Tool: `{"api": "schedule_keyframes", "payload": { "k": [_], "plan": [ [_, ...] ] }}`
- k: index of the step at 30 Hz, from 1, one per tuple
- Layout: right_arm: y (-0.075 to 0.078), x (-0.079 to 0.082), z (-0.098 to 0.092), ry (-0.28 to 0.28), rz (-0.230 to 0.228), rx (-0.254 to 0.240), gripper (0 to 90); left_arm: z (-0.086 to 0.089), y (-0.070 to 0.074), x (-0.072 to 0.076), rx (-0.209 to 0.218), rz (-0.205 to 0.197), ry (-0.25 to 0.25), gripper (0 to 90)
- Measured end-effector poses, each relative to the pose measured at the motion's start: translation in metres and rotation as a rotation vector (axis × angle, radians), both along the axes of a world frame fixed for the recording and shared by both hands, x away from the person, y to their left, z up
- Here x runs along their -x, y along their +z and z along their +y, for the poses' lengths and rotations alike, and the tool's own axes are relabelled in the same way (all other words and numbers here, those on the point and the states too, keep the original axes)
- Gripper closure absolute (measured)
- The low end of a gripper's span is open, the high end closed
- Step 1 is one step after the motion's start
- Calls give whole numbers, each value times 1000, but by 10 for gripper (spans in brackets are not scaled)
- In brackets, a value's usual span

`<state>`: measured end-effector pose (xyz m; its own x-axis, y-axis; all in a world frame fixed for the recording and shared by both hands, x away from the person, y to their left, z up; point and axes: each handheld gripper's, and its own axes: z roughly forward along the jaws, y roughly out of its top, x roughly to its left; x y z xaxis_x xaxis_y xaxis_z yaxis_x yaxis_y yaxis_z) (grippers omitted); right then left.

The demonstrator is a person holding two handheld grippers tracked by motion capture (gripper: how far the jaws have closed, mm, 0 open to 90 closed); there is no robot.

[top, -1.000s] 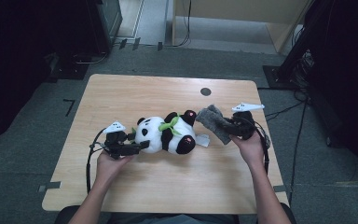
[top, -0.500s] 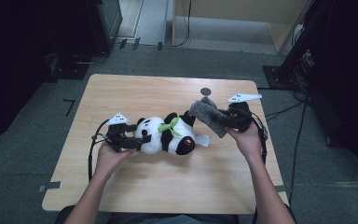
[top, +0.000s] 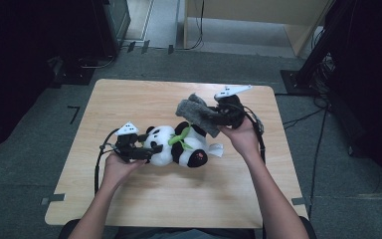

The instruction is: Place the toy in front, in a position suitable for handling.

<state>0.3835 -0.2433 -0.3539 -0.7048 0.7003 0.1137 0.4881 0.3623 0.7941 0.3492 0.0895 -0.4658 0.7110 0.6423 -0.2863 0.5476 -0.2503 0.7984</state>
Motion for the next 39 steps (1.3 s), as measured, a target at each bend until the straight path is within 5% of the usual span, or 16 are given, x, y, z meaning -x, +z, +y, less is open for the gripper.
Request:
{"api": "schedule_keyframes", "payload": {
  "k": [3,15,25,31,39],
  "plan": [
    [-2,-6,22,41,20,8,701,-2,1,6,-45,-17,2,252],
    [-17,-19,75,98,74,44,702,-5,2,20,-85,-52,31,393],
    [-33,-28,122,146,123,73,703,-5,1,22,-72,-53,55,414],
    [-47,-29,138,159,149,105,702,-5,1,23,-73,-49,62,412],
    [-53,-36,133,150,163,125,707,-4,-1,23,-58,-41,66,415]
  ]
}}
